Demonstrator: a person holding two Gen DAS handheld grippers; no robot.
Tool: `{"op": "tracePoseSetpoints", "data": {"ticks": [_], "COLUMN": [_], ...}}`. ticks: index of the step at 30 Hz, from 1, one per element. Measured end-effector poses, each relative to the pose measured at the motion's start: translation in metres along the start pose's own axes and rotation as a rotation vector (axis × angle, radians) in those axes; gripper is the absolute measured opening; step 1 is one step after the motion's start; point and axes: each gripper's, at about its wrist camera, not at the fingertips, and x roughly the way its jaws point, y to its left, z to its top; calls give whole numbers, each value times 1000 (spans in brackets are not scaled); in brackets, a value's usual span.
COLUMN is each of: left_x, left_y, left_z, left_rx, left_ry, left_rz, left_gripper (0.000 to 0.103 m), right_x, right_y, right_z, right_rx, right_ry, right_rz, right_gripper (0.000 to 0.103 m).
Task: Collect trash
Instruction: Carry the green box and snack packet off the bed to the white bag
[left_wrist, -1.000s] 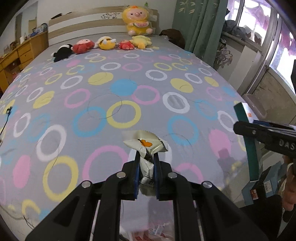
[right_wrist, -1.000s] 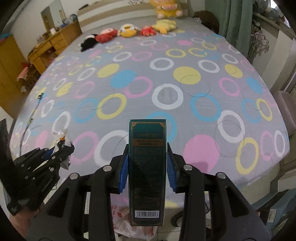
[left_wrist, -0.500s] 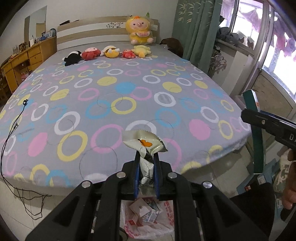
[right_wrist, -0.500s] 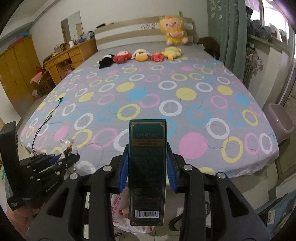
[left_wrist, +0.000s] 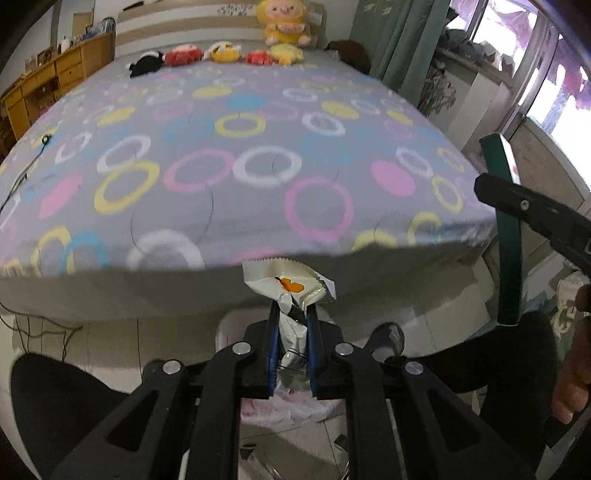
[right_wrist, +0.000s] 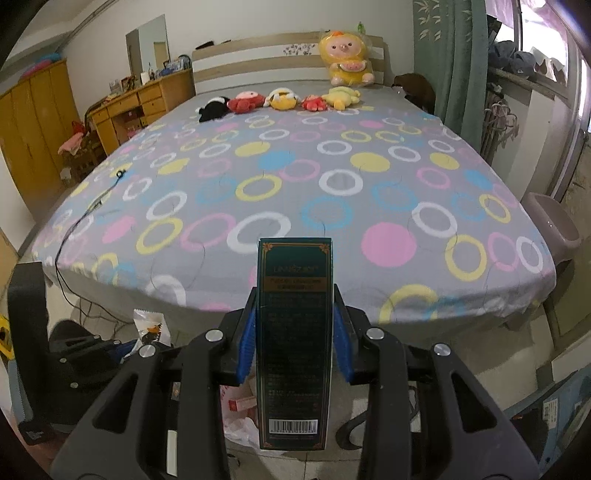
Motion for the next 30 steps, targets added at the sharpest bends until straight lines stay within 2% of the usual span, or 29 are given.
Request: {"op": "tracePoseSetpoints", "data": {"ticks": [9, 19, 24, 30], "left_x": [37, 89, 106, 126], "left_y": [-1, 9, 11, 23], "left_z": [-27, -59, -71, -78], "left_rx": [0, -36, -19, -58], "left_ry": [68, 184, 230, 268], "left_rz": [28, 65, 81, 100], "left_gripper": [13, 13, 13, 13], "right_x": [26, 69, 96, 124], "right_y": [13, 20, 19, 18], "right_z": [-37, -68, -84, -93], "right_rx": [-25, -27, -25, -7], "right_ry": [43, 86, 141, 207], "right_rz": [8, 51, 72, 89], "right_gripper": [35, 35, 35, 35]}}
